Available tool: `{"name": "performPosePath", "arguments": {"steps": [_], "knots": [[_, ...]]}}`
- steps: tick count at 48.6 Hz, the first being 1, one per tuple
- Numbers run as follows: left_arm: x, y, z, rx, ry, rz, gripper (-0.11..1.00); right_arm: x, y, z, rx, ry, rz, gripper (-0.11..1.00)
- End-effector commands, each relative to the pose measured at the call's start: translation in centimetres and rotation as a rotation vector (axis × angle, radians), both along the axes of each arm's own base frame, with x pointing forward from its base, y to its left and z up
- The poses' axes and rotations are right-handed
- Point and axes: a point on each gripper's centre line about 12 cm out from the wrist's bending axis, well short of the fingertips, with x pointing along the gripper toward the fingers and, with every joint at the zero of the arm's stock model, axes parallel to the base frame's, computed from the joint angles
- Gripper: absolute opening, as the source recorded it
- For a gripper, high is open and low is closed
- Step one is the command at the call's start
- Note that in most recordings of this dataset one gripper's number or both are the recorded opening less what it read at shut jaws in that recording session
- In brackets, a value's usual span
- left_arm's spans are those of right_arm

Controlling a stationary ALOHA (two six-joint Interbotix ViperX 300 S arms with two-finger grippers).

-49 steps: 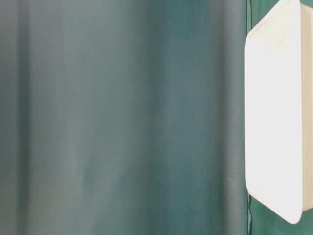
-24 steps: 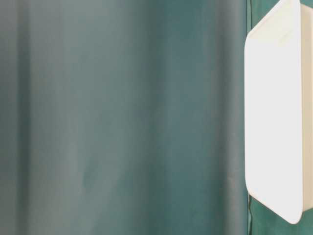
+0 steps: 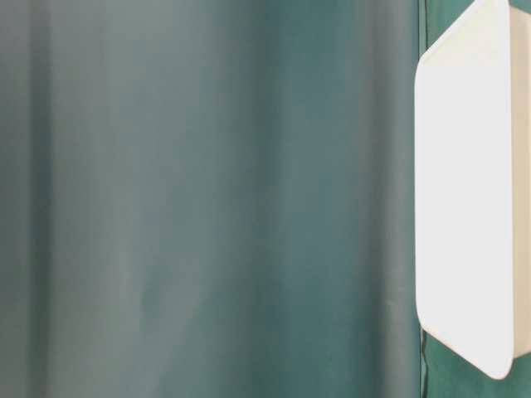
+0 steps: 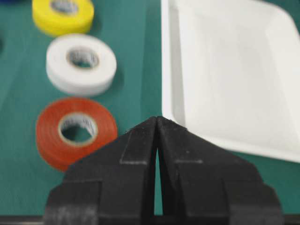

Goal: Put the tape into the white case with the left arm.

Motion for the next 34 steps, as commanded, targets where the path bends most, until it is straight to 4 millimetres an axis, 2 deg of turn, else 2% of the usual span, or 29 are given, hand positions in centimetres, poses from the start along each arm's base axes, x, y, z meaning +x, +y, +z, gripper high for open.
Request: {"name": "performPosePath", "arguments": {"steps": [1,22,34], "knots": [[1.0,0.1,0.9,-0.004,0.005,0.004,0.97,-0.1,-0.1,0.3,-0.013,0.004,-0.004,-0.09],[3.4,-0.1,-1.1,-0.003,0.201,0.001,0.97,-0.4,-0.1,0.0,-0.009,0.0,-0.006,-0.09],[4.2,-0.1,-1.5,-0.001,0.233,0.0,0.97,-0.4,-0.1,0.0,-0.009,0.003,-0.007,-0.09]]}}
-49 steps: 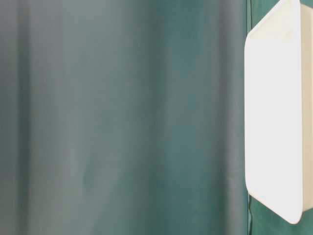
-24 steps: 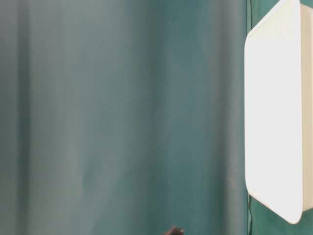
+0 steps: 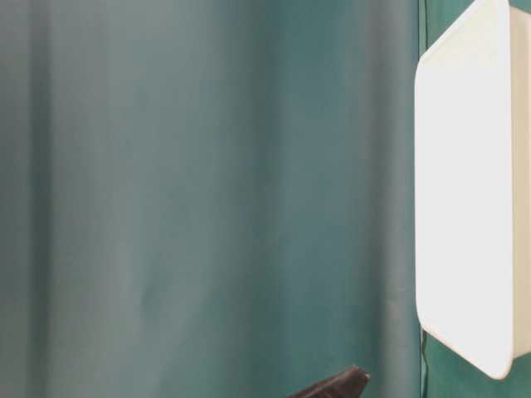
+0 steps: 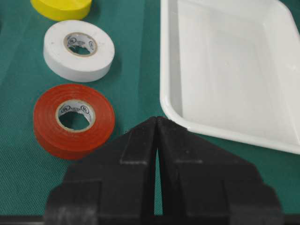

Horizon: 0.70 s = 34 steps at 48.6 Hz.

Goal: Put the tape into the white case with the left arm.

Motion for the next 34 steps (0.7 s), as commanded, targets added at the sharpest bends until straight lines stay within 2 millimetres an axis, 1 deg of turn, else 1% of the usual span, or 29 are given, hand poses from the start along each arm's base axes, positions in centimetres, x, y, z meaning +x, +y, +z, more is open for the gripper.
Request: {"name": "performPosePath", "arguments": {"steps": [1,18,22,27,34], "knots": [[0.6,0.1,1.0,-0.002,-0.031,0.004,0.97,0.3,0.0,0.3,0.002,-0.005,-0.001,-0.09],[0.6,0.1,0.9,-0.002,-0.028,0.005,0.97,0.3,0.0,0.3,0.003,-0.005,-0.001,-0.09],[0.6,-0.1,0.7,-0.002,-0.017,-0.001,0.97,0.3,0.0,0.3,0.003,-0.005,-0.001,-0.09],[0.5,-0.6,0.2,0.001,0.009,-0.02,0.97,0.3,0.0,0.3,0.003,-0.003,-0.001,-0.09],[0.3,-1.8,-0.2,0.008,0.055,-0.065,0.97,0.3,0.0,0.3,0.003,-0.002,-0.001,-0.09]]}}
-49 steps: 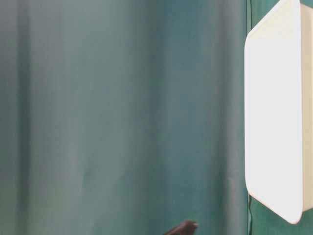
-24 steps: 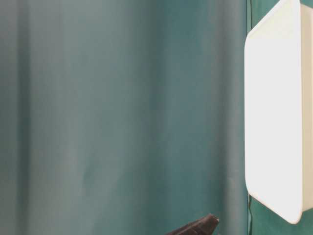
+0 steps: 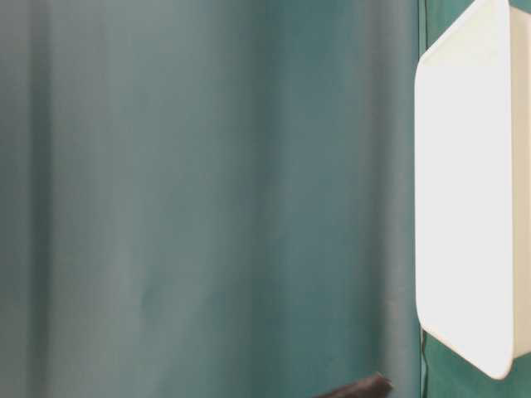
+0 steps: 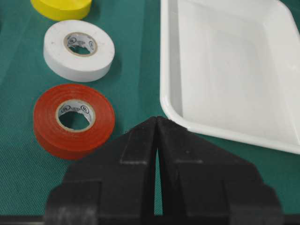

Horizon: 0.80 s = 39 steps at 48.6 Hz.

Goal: Put the tape into the white case with the left arm.

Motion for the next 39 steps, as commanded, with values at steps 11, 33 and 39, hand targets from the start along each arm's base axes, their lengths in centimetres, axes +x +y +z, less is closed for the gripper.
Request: {"name": "performPosePath", "arguments": {"steps": [11,33,39], "knots": [[0.2,-2.5,0.6,0.02,-0.002,-0.097,0.97,0.3,-0.1,0.3,0.003,-0.003,-0.003,-0.09],[-0.1,-4.1,0.5,0.045,-0.005,-0.169,0.96,0.3,-0.1,0.3,0.003,-0.005,-0.003,-0.09],[0.3,-4.2,0.7,0.046,-0.012,-0.17,0.96,0.3,-0.1,0.3,0.003,-0.005,-0.003,-0.09]]}}
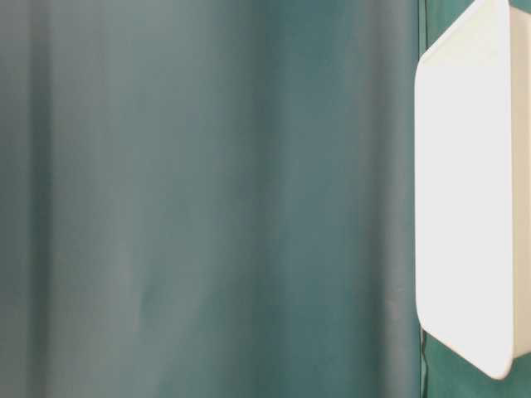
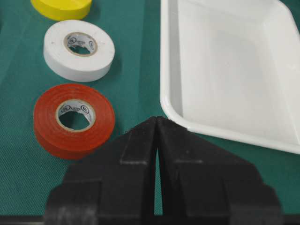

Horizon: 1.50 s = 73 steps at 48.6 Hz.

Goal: Put the tape into the white case with the left arm.

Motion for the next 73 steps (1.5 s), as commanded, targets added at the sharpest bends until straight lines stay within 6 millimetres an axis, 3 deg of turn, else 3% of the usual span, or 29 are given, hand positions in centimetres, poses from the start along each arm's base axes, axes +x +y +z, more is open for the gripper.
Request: {"name": "performPosePath", "arguments": {"steps": [1,51,73], "knots": [[0.9,-0.3,1.2,-0.005,-0.038,-0.006,0.96,0.2,-0.1,0.3,0.002,-0.003,-0.002,-0.09],[16.3,-3.7,-1.4,0.013,0.054,-0.011,0.96,0.2,-0.1,0.2,0.002,0.0,-0.002,-0.09],[19.7,-5.7,-1.9,0.022,0.11,-0.038,0.96,0.2,0.0,0.2,0.0,-0.001,-0.002,-0.09]]}}
